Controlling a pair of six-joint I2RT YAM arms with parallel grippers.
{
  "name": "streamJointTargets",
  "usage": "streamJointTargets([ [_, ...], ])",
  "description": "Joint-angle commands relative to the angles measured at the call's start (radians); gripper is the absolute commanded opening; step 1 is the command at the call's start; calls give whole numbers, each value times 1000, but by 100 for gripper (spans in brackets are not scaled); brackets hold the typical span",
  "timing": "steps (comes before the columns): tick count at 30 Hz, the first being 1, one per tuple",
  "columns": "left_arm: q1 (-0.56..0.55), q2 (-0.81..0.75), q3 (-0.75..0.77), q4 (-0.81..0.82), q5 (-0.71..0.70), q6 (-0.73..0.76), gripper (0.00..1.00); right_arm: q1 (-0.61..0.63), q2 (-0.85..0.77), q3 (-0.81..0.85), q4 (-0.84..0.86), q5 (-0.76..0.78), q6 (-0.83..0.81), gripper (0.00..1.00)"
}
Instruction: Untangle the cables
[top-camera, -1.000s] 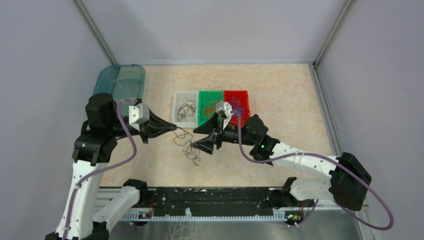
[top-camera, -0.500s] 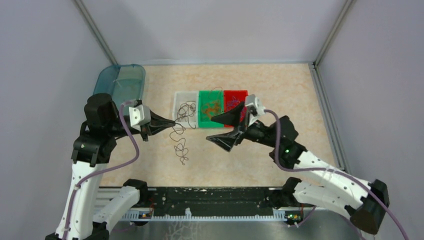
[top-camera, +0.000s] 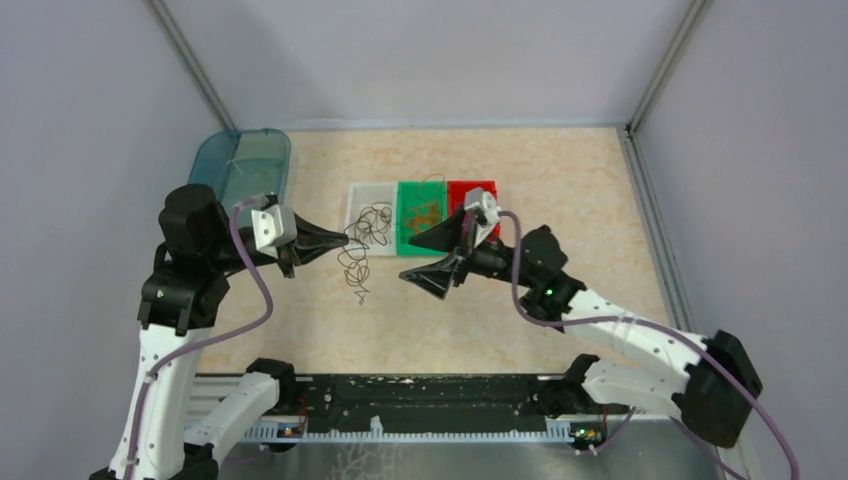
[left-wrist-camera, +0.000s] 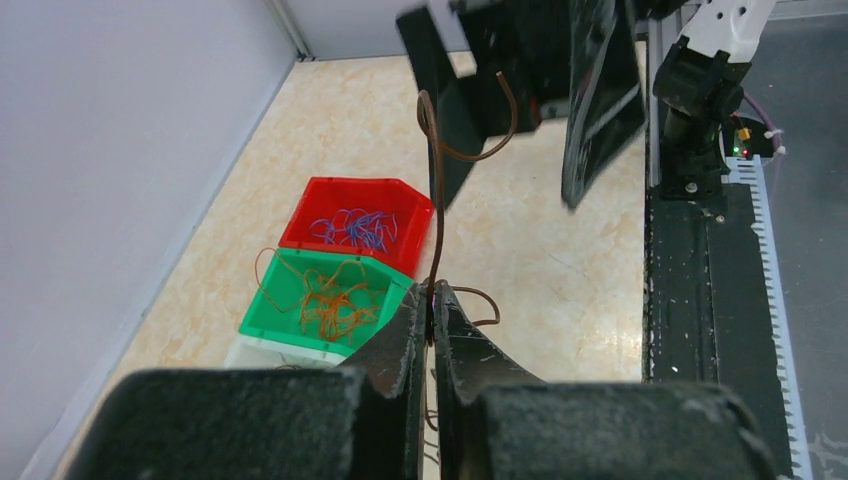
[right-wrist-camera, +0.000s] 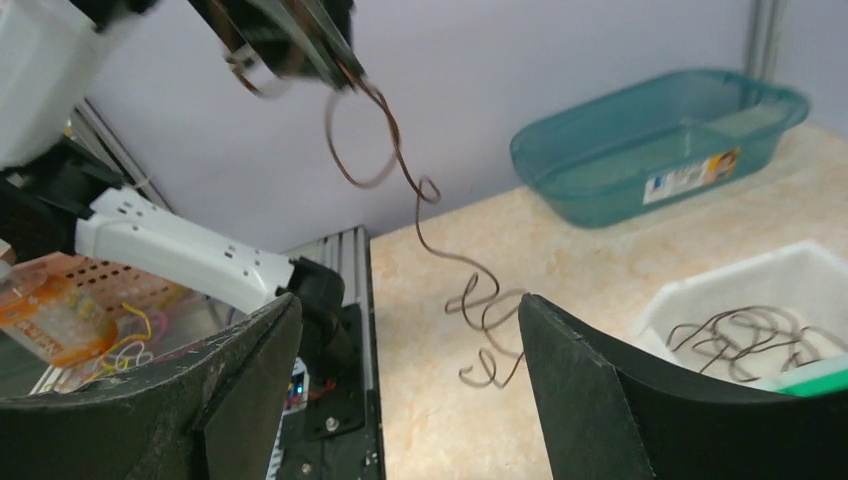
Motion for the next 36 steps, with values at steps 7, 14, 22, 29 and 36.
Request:
streamJointTargets([
  [7,-5,24,88,81,64,-121,7,136,378,224,265,-12,-17,79],
  [14,-5,37,143,82,83,-147,7,177,518,237,370,29,28,68],
  [22,-5,56,218,117,82,-170,8,201,588,171,385,27,55,44],
  [29,-5,92,342,168,67,-203,8,200,625,81,446,59,86,43],
  [36,-5,128,453,198,55,-234,8,205,648,39,487,66,111,41],
])
